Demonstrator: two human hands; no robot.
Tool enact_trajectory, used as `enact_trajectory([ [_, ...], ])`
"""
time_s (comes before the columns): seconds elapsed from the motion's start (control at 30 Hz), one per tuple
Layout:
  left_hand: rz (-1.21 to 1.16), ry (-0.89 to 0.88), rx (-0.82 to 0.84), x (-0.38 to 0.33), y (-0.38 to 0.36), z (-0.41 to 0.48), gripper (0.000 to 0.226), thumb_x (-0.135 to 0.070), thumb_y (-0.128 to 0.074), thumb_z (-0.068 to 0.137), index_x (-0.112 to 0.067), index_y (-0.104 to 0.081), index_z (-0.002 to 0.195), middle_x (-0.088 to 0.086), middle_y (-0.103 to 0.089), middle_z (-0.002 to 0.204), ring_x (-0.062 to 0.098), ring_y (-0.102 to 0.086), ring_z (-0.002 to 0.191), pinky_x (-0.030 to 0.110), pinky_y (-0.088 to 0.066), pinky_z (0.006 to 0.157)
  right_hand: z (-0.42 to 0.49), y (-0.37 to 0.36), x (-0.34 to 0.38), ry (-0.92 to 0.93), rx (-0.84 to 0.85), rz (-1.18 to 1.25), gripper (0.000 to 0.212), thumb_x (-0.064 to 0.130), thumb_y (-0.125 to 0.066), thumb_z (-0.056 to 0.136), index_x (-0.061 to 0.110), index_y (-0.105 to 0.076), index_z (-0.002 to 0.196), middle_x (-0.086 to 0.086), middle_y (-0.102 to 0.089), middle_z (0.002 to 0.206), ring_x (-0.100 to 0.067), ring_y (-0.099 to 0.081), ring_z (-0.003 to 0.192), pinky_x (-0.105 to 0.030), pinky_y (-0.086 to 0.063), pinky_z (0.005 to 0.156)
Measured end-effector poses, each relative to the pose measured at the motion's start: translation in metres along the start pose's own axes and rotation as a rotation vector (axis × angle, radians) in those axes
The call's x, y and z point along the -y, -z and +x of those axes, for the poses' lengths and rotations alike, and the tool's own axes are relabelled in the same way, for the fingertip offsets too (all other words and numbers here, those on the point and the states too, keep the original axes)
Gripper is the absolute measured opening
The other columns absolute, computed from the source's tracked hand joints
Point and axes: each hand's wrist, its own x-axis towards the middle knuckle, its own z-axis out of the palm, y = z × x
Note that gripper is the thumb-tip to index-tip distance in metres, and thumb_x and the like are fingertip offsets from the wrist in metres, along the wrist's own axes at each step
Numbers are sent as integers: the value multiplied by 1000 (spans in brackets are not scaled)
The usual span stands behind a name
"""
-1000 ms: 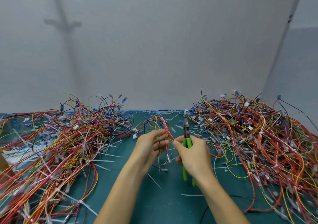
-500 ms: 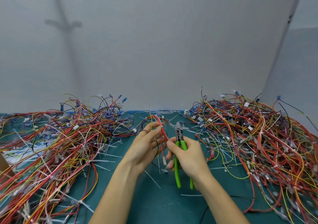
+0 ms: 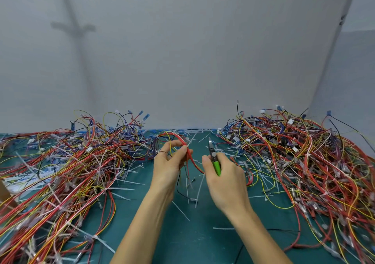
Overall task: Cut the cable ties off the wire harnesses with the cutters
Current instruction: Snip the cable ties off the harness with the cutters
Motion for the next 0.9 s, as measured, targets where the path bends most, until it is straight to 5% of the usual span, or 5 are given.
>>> enact_trajectory([
  [0.23, 111, -145, -46, 2, -2, -2, 8, -3, -67, 88, -7, -64, 95, 2, -73, 67, 7, -68, 66, 13, -52, 68, -5, -1, -1, 63, 165, -361, 47, 58, -18, 98, 23, -48, 92, 5, -48, 88, -28, -58, 84, -38, -38, 65],
  [0.9, 253, -215, 13, 1, -7, -6, 9, -5, -67, 89, -14, -64, 90, 13, -65, 74, 12, -66, 71, 21, -52, 73, -5, -2, -2, 85, 160, -348, 37, 56, -19, 99, 28, -39, 86, 5, -47, 85, -29, -57, 83, -38, -33, 62],
])
